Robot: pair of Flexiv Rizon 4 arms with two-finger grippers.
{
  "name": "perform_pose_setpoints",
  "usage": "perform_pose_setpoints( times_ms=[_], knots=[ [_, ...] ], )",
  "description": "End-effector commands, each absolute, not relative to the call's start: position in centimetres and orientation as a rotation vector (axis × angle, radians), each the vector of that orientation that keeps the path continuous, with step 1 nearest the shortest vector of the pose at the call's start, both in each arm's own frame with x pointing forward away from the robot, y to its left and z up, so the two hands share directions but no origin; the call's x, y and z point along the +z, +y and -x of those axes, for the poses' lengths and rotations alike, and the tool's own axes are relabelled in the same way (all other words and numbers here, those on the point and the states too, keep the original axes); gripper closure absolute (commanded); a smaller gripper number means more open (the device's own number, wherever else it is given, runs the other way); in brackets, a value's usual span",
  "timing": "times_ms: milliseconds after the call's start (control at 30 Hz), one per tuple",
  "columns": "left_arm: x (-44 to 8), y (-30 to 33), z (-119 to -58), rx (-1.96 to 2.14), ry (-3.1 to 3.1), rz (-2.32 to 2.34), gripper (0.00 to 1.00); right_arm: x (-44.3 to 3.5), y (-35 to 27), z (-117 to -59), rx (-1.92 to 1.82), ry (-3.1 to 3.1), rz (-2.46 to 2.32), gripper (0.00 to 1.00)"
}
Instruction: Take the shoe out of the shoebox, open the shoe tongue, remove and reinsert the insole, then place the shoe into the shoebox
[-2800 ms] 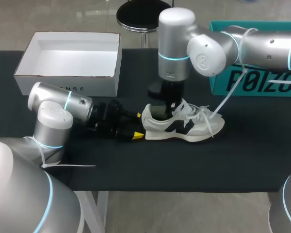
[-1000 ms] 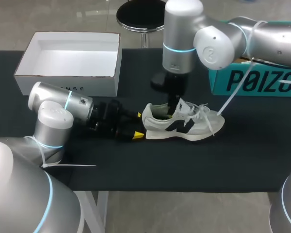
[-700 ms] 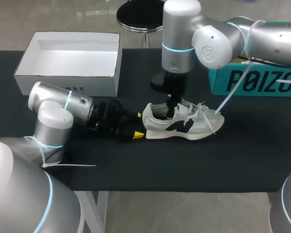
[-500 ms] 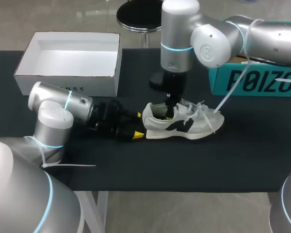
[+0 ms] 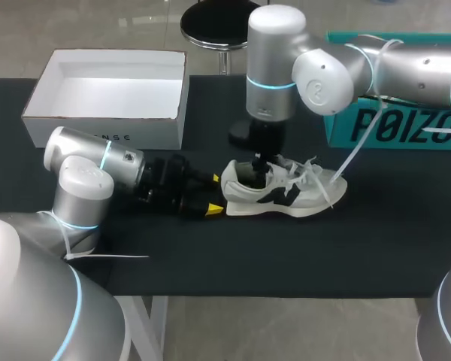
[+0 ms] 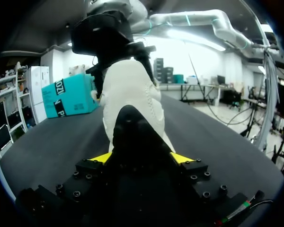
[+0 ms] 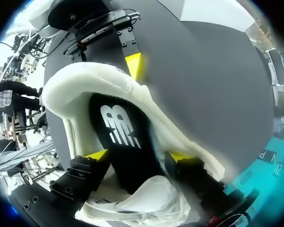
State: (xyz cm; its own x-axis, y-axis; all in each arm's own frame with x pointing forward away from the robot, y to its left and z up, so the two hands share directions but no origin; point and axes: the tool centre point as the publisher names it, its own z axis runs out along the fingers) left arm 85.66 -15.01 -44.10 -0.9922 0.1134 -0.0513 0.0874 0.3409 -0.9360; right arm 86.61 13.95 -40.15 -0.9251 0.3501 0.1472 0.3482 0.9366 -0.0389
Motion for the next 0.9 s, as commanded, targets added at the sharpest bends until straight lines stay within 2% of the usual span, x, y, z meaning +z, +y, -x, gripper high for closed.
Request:
perform_pose_setpoints(
  times_ms=[33, 100, 200, 567, 633, 800, 900],
  knots=[
    [-44.3, -15.1, -85.7, 1.778, -2.554, 0.192, 1.00, -42.9, 14.3, -86.1, 0.002, -2.928, 0.547, 0.24],
    [-44.3, -15.1, -85.7, 1.778, -2.554, 0.192, 1.00, -43.6, 14.5, -85.8, -0.004, -2.917, 0.549, 0.24],
    [-44.3, -15.1, -85.7, 1.778, -2.554, 0.192, 1.00, -44.2, 14.6, -85.3, -0.005, -2.909, 0.551, 0.30],
    [-44.3, -15.1, -85.7, 1.778, -2.554, 0.192, 1.00, -42.4, 14.1, -85.3, 0.041, -2.944, 0.539, 0.30],
    [-44.3, -15.1, -85.7, 1.778, -2.554, 0.192, 1.00, -42.0, 14.4, -85.6, 0.070, -2.958, 0.507, 0.27],
    [-44.3, -15.1, -85.7, 1.778, -2.554, 0.192, 1.00, -40.9, 15.2, -86.3, 0.128, -2.987, 0.441, 0.02],
    [-44.3, -15.1, -85.7, 1.778, -2.554, 0.192, 1.00, -40.5, 15.5, -86.6, 0.144, -2.992, 0.426, 0.00]
  ],
)
